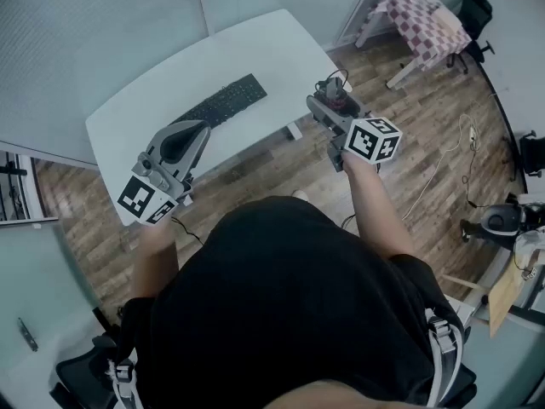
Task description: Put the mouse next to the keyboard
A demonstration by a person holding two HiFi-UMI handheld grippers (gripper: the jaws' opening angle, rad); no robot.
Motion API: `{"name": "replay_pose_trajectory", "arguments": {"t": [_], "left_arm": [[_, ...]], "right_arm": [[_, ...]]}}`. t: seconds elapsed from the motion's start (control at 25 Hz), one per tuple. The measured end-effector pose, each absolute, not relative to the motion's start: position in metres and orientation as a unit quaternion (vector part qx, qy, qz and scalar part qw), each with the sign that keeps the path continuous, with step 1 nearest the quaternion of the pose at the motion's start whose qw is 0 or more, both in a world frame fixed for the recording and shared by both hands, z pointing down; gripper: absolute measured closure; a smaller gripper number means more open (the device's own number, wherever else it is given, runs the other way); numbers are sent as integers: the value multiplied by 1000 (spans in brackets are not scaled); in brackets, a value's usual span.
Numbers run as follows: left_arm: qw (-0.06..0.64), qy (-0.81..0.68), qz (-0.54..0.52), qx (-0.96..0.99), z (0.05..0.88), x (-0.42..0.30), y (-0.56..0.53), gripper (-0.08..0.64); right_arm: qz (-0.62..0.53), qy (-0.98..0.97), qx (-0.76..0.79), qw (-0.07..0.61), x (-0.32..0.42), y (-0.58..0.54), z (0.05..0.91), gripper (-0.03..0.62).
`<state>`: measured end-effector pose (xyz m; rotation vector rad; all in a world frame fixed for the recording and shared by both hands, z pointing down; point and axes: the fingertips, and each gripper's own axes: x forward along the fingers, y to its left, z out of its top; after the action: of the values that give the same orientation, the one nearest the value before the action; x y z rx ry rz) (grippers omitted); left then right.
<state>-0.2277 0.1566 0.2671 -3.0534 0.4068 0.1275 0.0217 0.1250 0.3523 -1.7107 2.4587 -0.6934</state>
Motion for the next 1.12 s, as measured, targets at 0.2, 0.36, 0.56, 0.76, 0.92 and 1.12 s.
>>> {"name": "replay_pose_trajectory", "arguments": {"t": [0.2,0.36,0.56,0.76,0.92,1.12], "left_arm": [[19,115,44,-992,272,-239,167,537],[21,100,40,-994,274,-240,177,537],[22,93,40,-995,273,-244,185,537],[18,92,44,-995,274,-255,184,537],[13,91,46,-995,275,-262,187,537],[12,92,40,-995,277,-264,190,537]], "right_arm": [[-227,794,-563,27,6,142,355,189],[-231,789,-568,31,2,152,360,189],[-228,785,-576,26,2,161,361,189],[-227,781,-581,20,-3,162,362,189],[-226,780,-583,23,-8,164,361,189],[-227,779,-584,26,-7,165,360,189]]}}
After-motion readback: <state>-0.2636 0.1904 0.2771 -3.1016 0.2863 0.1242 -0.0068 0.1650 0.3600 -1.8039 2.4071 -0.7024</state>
